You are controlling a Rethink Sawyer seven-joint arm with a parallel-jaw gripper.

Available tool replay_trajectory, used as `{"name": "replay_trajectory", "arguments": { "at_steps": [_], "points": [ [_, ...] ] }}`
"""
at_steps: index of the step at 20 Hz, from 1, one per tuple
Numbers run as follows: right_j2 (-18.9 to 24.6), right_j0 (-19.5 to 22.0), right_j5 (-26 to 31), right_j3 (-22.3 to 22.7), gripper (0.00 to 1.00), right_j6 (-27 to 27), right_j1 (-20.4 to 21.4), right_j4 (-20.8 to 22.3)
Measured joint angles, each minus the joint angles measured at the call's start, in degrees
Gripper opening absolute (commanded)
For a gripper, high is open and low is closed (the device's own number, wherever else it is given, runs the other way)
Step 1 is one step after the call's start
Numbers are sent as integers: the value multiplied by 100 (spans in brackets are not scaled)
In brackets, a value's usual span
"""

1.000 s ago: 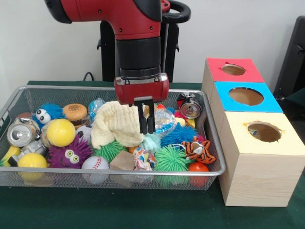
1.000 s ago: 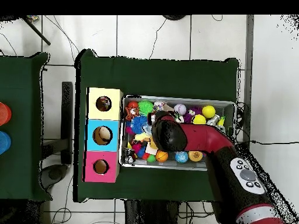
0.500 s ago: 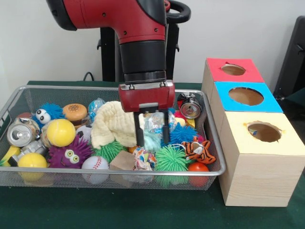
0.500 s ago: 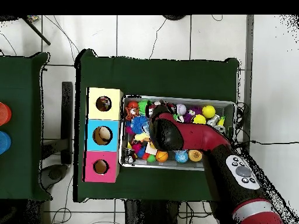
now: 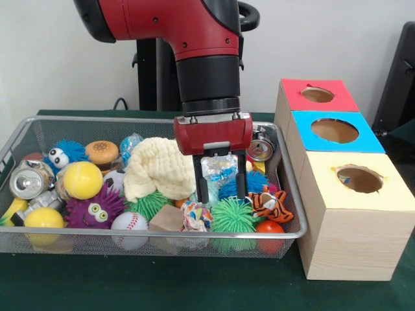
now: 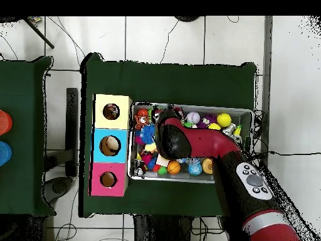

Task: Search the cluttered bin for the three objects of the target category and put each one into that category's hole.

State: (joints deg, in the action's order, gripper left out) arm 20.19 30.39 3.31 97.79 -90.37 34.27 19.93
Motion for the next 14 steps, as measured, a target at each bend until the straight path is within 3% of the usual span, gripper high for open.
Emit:
{"name": "replay_trajectory", "arguments": {
  "at_steps": [14],
  "points": [
    [-361,-89,2,-4,100,0,-14,-240]
  ]
}}
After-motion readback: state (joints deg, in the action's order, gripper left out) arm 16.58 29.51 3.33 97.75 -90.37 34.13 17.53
